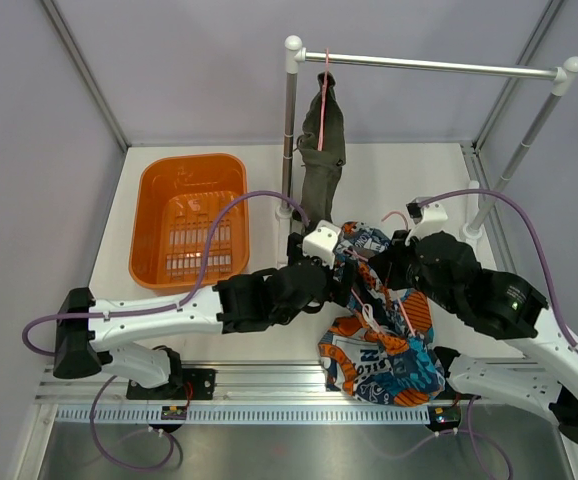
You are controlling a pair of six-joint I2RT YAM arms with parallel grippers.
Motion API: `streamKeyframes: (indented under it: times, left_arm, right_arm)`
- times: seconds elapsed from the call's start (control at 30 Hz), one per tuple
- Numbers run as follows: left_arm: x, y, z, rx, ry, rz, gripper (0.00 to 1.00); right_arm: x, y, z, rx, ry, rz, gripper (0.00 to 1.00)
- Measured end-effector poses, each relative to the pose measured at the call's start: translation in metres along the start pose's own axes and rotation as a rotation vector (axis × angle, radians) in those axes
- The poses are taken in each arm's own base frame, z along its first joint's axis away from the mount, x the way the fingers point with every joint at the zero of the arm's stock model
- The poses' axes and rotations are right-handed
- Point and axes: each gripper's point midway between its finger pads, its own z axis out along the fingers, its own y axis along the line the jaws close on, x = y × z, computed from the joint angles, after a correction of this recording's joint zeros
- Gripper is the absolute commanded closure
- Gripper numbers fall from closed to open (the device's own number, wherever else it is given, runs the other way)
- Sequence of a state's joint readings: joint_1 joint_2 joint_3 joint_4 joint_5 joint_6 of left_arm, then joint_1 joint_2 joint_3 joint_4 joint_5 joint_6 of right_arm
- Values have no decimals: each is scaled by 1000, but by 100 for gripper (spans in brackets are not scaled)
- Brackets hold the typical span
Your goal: Remove the shorts from the hanger
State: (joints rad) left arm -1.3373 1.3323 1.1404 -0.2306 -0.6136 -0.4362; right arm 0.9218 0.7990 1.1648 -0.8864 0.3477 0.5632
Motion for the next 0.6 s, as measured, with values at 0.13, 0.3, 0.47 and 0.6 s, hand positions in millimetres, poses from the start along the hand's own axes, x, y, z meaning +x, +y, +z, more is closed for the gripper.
streamKeyframes:
  times: [0.13,0.3,0.47,0.6]
  left_arm:
    - [6,4,7,-40,7,-2,11]
    - [10,7,10,-67,8,-2,13]
    - [14,9,14,-90,13,7,24]
    - [15,11,15,-103,11,8,54]
  right_arm:
    - [-7,9,-2,-2,-17,-10,100]
    - [-8,16,-3,10,-17,-31,100]
    - [-6,24,-1,19,-11,-56,100]
    - [-6,25,-2,28,-14,-65,100]
